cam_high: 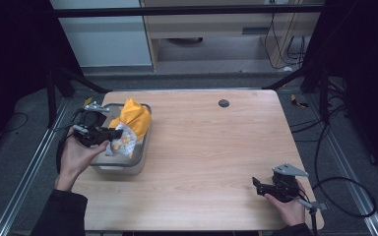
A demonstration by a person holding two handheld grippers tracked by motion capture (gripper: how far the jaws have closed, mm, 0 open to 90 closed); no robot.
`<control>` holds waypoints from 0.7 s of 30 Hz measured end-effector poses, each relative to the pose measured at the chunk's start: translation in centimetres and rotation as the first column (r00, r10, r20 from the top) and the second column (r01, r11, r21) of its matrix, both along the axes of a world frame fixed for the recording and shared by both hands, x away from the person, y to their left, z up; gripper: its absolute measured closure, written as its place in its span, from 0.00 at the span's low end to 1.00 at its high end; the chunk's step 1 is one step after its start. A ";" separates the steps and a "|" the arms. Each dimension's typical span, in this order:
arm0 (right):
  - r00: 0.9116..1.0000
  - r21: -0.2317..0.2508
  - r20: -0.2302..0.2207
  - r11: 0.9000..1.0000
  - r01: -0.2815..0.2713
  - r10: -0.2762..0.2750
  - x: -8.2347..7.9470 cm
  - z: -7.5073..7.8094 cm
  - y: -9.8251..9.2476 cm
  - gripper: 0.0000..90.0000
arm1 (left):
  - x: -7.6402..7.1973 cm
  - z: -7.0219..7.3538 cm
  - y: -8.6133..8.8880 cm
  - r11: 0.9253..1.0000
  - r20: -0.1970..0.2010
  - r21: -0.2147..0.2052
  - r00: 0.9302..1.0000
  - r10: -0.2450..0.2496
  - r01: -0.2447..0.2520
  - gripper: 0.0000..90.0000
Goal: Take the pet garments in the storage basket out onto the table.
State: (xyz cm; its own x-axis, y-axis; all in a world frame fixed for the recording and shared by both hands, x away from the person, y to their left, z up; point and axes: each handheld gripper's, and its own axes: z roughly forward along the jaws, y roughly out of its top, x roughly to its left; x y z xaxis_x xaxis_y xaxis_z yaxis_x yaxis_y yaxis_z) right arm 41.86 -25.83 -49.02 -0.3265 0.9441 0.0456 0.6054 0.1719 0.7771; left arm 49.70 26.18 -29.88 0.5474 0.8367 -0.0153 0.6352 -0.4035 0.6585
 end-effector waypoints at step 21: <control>1.000 -0.012 0.013 1.000 0.001 -0.001 0.0 0.0 -0.1 0.16 | -1.4 0.9 -3.8 0.990 0.013 0.022 0.990 -0.137 0.137 0.93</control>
